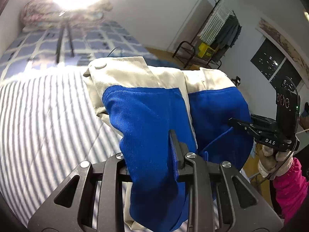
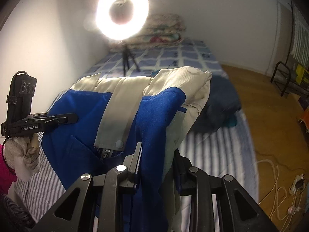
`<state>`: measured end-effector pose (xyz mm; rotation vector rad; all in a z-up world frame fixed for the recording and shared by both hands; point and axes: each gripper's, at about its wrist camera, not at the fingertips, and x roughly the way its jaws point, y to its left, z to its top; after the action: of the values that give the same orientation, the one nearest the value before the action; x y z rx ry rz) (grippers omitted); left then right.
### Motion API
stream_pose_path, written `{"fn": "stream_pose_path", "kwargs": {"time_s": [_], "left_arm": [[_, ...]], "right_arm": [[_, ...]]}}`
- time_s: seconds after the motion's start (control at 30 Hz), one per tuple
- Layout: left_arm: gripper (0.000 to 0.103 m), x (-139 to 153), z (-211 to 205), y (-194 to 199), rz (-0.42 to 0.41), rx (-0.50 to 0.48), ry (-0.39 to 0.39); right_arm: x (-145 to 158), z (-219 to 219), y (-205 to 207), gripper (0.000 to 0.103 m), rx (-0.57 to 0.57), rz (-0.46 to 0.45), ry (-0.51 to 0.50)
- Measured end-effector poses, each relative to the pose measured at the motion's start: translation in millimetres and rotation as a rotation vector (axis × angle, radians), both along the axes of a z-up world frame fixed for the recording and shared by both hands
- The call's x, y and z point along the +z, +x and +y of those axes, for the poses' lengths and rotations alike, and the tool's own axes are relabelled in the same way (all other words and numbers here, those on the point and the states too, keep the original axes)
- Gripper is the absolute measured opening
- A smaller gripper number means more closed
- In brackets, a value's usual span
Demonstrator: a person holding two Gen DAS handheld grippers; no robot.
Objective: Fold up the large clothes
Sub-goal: 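Grasp the folded bundle with both grippers and lift it off the bed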
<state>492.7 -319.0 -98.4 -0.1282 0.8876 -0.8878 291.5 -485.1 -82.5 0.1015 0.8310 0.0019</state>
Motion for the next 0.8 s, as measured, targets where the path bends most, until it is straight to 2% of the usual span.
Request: {"fn": "stream_pose_path", "kwargs": {"time_s": [0.17, 0.37, 0.57, 0.8], "left_arm": [[0.024, 11.9, -40.4, 39.4, -0.040, -0.005, -0.026], [0.024, 11.8, -79.1, 86.9, -0.035, 0.008, -0.047], [0.024, -0.5, -118.8, 129.9, -0.029, 0.037, -0.054], [0.024, -25.4, -136.1, 173.1, -0.005, 0.083, -0.050]], "right_arm": [[18.0, -40.4, 34.9, 0.027, -0.037, -0.038, -0.020], [25.6, -82.7, 79.2, 0.027, -0.054, -0.040, -0.043], [18.3, -117.9, 133.9, 0.027, -0.051, -0.020, -0.064], [-3.8, -151.3, 184.2, 0.027, -0.045, -0.031, -0.056]]}}
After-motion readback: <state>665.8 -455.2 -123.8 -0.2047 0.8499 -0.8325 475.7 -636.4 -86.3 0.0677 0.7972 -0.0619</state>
